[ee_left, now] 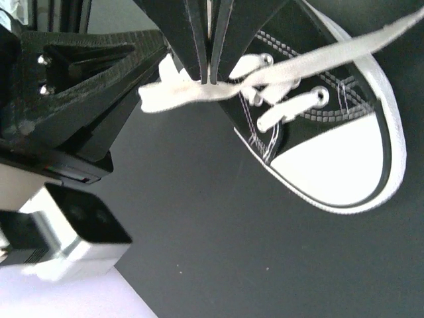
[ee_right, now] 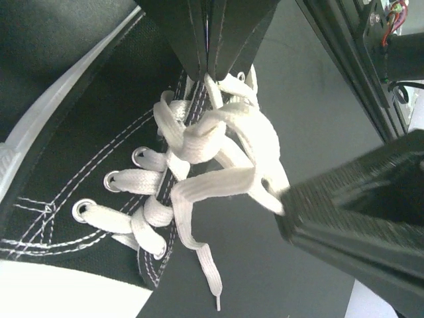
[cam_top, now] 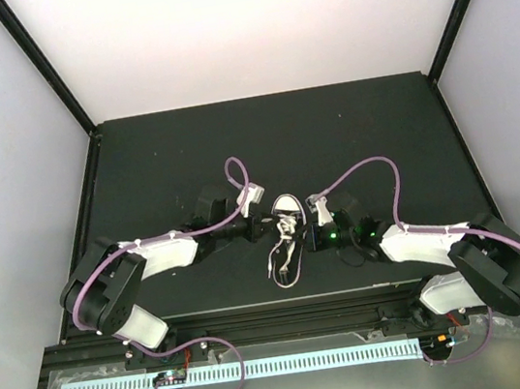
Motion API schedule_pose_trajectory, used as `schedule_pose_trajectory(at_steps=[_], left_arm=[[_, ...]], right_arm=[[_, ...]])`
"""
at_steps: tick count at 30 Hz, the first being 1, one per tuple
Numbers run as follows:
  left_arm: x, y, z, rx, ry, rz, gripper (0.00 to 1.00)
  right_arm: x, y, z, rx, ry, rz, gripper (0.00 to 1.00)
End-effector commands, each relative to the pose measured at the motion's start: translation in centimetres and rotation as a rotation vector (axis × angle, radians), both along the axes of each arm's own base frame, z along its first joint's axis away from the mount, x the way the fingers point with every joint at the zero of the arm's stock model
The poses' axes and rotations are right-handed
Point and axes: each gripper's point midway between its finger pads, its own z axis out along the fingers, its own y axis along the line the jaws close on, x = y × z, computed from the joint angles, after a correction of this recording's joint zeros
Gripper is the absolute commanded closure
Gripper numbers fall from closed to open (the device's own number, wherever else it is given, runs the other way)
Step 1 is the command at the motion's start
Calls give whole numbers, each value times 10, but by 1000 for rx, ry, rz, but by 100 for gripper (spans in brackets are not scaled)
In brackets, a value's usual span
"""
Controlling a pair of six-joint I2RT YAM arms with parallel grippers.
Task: Tie the shoes
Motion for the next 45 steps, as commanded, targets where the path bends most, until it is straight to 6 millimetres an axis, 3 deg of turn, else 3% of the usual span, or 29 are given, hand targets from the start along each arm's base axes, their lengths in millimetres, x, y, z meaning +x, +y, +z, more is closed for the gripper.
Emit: schedule_pose_trajectory(at_steps=[1,7,15,18,22,34,43,45], left_arm=[[14,-7,33,17,-136,-56,98],[26,-7,41,24,-158,-11,97],[-4,2,18,-19,-73,-37,54],[-16,6,9,-30,-38,-52,49],[-21,9,-11,-5,37,-40,49],[-14,-4,-17,-57,105,-42,46],[-8,-11,-15,-90,120,-40,61],[-7,-11,-15,-96,120,-38,70]], right_arm=[[-4,0,1,-9,-9,20,98],[-1,3,1,3,-3,17,98],[-1,6,1,4,0,28,98],[-1,6,2,8,-1,26,98],[-1,6,1,12,1,23,98],[-1,7,1,16,5,29,98],[-1,8,-2,14,9,33,98],[-1,8,-2,13,10,33,98]])
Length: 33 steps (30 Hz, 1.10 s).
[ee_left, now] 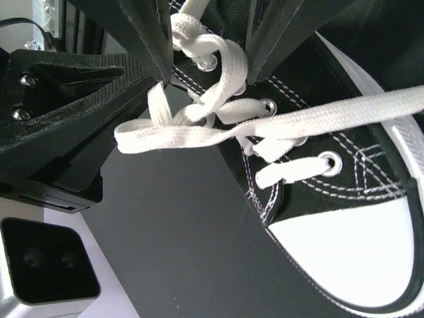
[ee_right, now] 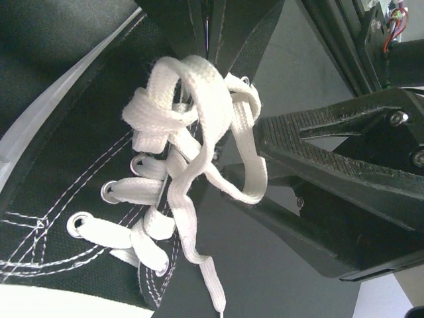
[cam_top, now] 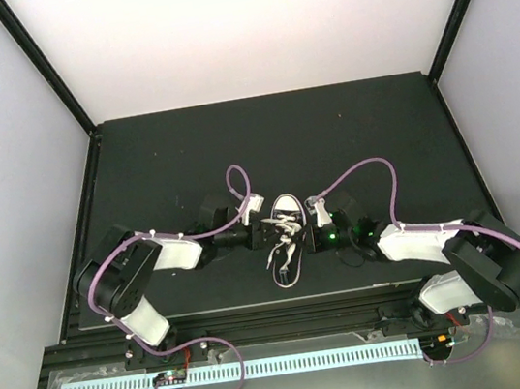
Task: Tie the shoes
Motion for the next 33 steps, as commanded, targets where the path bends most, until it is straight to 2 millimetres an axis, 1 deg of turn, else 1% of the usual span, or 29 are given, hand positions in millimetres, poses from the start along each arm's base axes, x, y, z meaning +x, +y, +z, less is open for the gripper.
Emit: schedule_pose_trajectory(at_steps=[1,3,4,5,8,12,15,17,19,20,21,23,27,30,31,33], left_arm=[[8,-11,20,-67,-43,-18,76],[10,-12,24,-75,-53,-15,92],[11,-12,27,-74,-62,-14,97],[12,-10,30,-66,-69,-10,98],[20,-6,44,-22,-136,-1,98],[27,1,63,103,-260,-28,98],[32,9,76,196,-348,-41,96],[33,13,84,221,-396,-45,94],[30,14,90,205,-410,-38,92],[30,14,91,193,-409,-32,89],[29,15,91,189,-403,-23,88],[32,19,85,205,-382,20,80],[33,34,68,257,-337,101,80],[20,40,64,235,-328,106,81],[16,41,59,234,-313,102,78],[10,43,50,231,-276,98,65]], right_arm=[[2,7,6,22,-17,14,98],[2,7,6,20,-16,14,98],[2,6,6,20,-16,13,98],[2,6,6,19,-17,13,98],[2,4,6,13,-18,11,98],[1,3,5,4,-20,12,98],[0,2,3,1,-20,12,98],[0,2,3,2,-18,12,98],[0,3,2,3,-15,12,98],[0,3,2,3,-14,13,98],[0,3,2,5,-14,13,98],[1,4,3,7,-15,14,98],[0,3,4,5,-17,15,98],[0,4,5,8,-18,18,98],[0,4,6,10,-19,21,98],[0,4,6,10,-21,22,98]])
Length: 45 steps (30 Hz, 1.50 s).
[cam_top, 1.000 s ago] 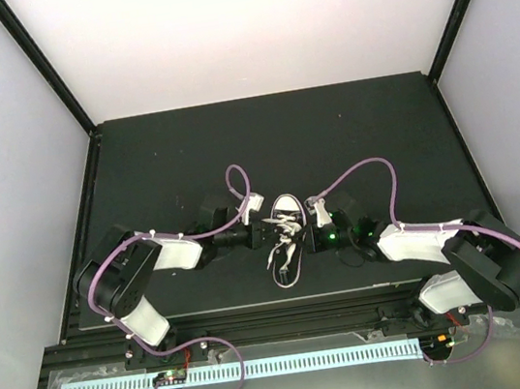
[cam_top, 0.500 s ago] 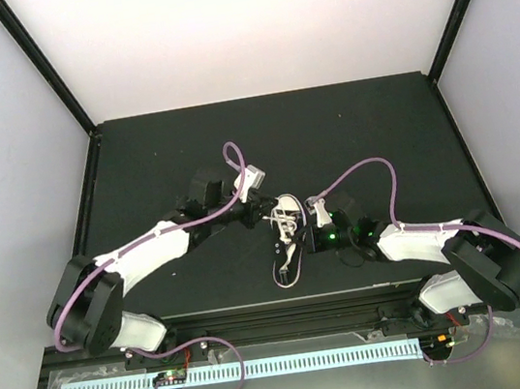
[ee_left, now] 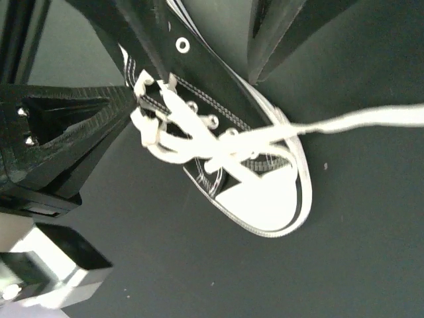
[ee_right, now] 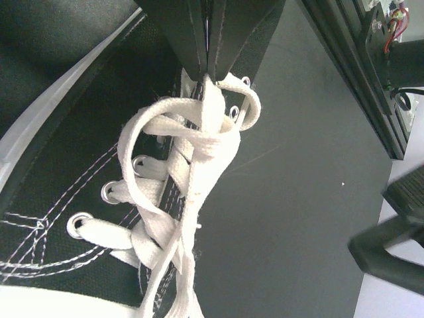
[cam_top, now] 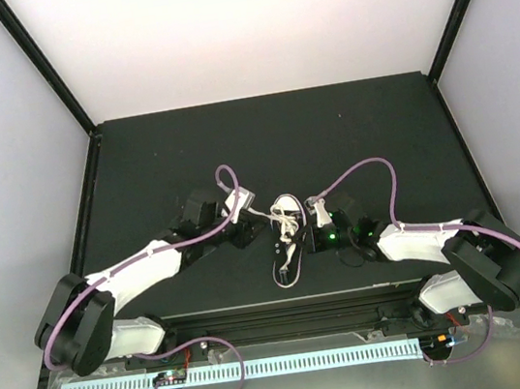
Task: Tie the shoes
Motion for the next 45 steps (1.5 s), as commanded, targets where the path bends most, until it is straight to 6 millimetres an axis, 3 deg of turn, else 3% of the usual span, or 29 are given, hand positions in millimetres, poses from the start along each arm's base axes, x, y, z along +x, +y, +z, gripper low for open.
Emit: schedule_pose_trajectory(at_steps=[1,7,13,22,32,36,39,42,45], left_arm=[[-5,6,-3,-29,42,45,61],[-13,-20,-14,-158,186,8,58],[-4,-42,-30,-84,209,1,55],[4,-51,-45,-30,211,14,54],[13,-53,-52,6,205,31,65],[14,-53,-50,1,202,37,84],[17,-47,-43,6,180,72,90],[25,-24,-37,47,139,197,98],[29,3,-31,88,112,294,98]], right_arm=[[0,4,7,11,-22,21,98],[1,5,6,17,-19,20,98],[1,4,7,17,-21,14,98],[-1,5,5,17,-18,19,98],[-1,5,6,20,-20,21,98],[0,4,7,20,-24,17,98],[0,4,7,20,-24,16,98],[0,3,7,17,-27,14,98],[-1,2,7,12,-29,13,98]])
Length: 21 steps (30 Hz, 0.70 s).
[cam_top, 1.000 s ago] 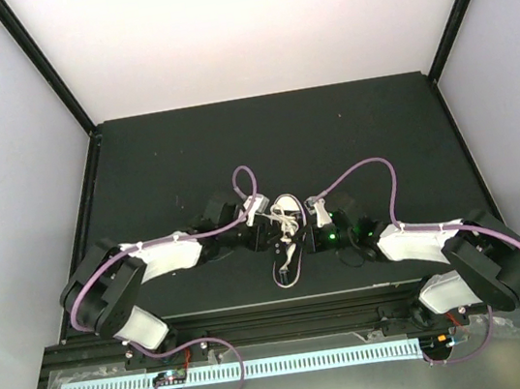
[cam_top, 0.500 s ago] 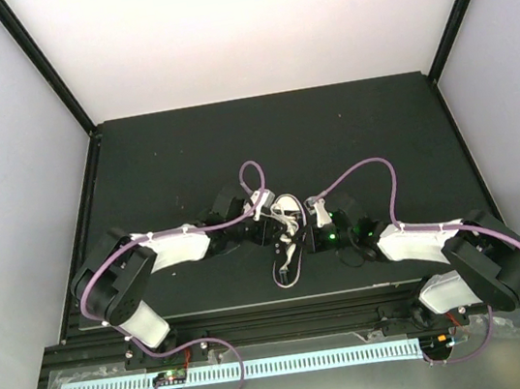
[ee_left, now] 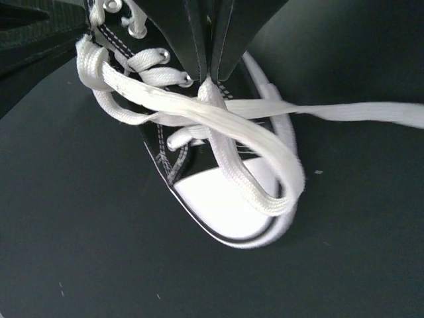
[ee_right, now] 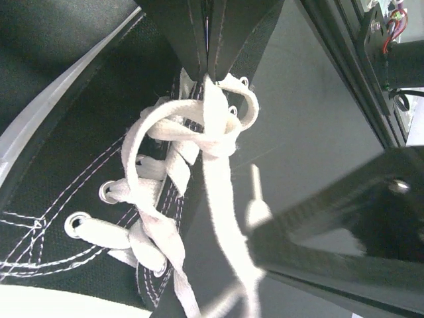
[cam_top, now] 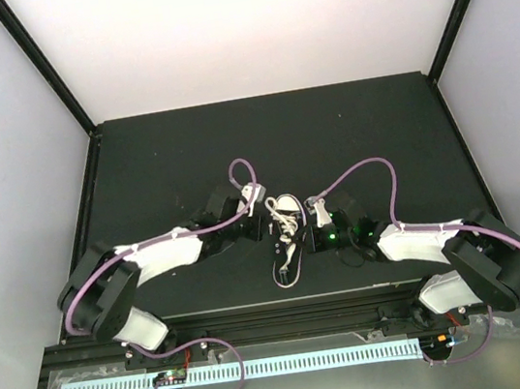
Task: Tie the shoes
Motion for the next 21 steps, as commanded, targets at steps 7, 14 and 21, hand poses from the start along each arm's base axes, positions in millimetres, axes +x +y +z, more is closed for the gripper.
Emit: schedule_pose_trajectory(at_steps=[7,14,21], left_arm=[[16,104,21,144,-97,356,98],[-1,169,26,192,-82,539,98],[-15,169,15,151,-18,523,98]], right_arm=[[-3,0,10,-22,-46,44,96],[-9,-32,55,-154,-164,34,19],[52,-22,100,-366,-312,13,15]])
